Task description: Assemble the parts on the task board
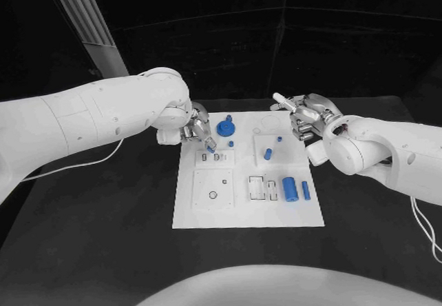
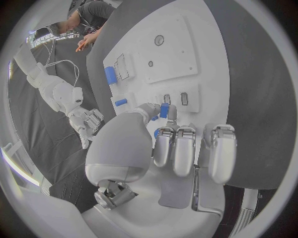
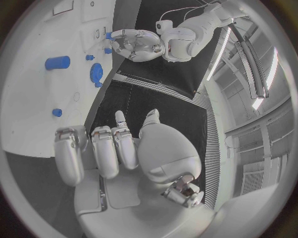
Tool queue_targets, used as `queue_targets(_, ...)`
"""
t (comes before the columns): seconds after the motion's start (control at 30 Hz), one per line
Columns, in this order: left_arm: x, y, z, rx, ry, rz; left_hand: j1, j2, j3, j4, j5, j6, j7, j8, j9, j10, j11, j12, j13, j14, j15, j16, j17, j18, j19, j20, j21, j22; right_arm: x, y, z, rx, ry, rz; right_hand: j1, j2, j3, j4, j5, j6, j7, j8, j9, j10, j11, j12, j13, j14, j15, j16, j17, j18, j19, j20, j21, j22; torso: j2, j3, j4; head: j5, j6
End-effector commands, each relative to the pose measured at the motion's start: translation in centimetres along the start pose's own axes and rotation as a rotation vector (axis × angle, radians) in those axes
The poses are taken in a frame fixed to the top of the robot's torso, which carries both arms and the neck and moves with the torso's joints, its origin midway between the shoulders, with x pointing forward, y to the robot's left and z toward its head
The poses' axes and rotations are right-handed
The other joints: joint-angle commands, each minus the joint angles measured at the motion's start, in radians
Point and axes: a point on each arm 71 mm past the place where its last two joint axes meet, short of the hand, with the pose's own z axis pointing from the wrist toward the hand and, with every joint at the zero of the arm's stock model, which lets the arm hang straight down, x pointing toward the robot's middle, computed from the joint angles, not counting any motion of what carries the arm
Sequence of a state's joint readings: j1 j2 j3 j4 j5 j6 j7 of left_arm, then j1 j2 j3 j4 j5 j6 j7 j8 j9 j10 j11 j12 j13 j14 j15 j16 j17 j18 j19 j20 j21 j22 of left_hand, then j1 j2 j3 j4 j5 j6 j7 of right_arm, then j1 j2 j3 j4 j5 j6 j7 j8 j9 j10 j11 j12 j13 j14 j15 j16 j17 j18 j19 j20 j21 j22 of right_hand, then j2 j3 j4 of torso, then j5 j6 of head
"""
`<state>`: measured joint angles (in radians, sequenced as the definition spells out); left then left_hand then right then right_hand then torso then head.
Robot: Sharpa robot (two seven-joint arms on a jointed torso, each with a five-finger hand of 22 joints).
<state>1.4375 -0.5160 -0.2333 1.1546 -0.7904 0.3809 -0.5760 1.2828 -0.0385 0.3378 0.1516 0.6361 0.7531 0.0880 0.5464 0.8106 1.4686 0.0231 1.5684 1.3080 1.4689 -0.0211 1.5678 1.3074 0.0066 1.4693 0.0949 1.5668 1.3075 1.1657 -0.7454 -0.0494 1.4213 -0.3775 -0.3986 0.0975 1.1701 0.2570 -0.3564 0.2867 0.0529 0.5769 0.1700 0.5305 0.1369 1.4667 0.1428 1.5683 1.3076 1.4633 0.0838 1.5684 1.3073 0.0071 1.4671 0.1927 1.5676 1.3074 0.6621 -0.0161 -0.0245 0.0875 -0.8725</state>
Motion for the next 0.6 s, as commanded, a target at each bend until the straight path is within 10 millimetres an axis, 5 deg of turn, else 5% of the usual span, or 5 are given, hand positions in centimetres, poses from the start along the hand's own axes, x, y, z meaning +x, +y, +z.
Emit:
queue_targets(0.03,-0.26,-0.25,-0.26,0.054,-0.003,-0.049,-0.016,-0.005,0.035,-0.011,0.008,0.003,-0.005,0.004,0.012,0.102,-0.003,0.002,0.263,0.102,-0.004,0.003,0.263,-0.007,0.102,-0.004,0.004,0.263,0.02,0.14,0.03,-0.007,0.003,-0.002,0.008,0.0,0.003,0.001,0.004,-0.005,0.046,0.005,-0.001,0.104,-0.002,0.003,0.263,0.107,-0.003,0.002,0.263,-0.007,0.104,-0.004,0.003,0.263,0.001,0.0006,-0.0012,0.002,0.0)
queue_targets(0.6,0.22,0.47,-0.18,0.019,0.095,-0.142,-0.109,-0.014,0.171,-0.018,-0.015,-0.001,-0.002,0.009,0.013,0.102,0.001,0.002,0.263,0.102,-0.002,0.003,0.263,-0.007,0.102,-0.002,0.004,0.263,0.07,0.17,0.02,-0.009,0.003,-0.001,0.009,0.002,0.003,0.001,0.004,-0.005,0.046,0.006,-0.002,0.104,-0.002,0.003,0.263,0.107,-0.003,0.002,0.263,-0.007,0.104,-0.004,0.003,0.263,0.001,0.0004,-0.0018,0.008,0.0)
